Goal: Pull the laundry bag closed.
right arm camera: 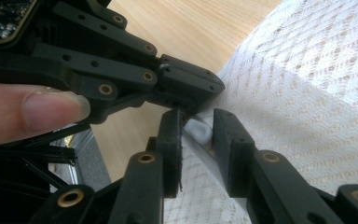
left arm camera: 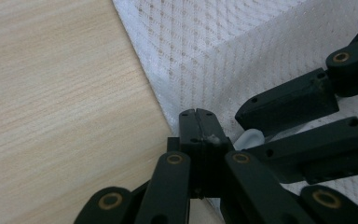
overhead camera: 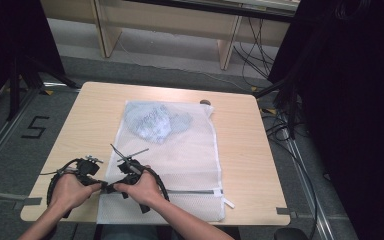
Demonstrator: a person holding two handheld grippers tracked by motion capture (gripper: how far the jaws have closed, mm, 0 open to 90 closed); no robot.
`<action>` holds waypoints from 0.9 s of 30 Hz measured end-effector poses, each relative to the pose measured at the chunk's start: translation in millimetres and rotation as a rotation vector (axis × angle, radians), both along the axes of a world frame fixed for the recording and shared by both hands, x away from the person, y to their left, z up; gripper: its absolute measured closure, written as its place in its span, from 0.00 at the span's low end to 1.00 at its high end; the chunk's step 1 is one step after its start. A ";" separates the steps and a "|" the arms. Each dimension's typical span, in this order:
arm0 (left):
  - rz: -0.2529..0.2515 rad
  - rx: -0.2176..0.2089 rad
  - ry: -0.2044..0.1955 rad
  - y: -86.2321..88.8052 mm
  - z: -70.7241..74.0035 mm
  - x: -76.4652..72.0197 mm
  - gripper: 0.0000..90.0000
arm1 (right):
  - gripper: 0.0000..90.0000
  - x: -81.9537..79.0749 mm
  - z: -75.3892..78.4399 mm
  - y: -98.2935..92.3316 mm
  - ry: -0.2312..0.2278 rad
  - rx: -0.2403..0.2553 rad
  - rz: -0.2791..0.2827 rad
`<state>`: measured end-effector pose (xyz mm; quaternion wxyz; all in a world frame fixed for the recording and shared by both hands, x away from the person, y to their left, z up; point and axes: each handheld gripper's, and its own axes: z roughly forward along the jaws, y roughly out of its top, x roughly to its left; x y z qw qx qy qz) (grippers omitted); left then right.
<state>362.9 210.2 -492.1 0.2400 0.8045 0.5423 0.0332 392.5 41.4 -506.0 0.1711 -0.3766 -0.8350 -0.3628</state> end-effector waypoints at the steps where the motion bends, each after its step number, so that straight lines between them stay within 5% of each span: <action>1: 0.016 -0.008 -0.005 -1.0 -0.6 -0.2 1.00 | 0.83 0.2 0.5 -0.1 0.002 -0.004 0.007; 11: 0.002 0.000 -0.003 -0.6 -0.2 0.0 1.00 | 0.94 -1.2 2.2 3.5 -0.034 -0.006 0.032; 27: -0.065 0.077 -0.066 -7.6 0.1 -2.6 1.00 | 0.97 -8.8 1.6 -1.1 0.004 -0.009 -0.084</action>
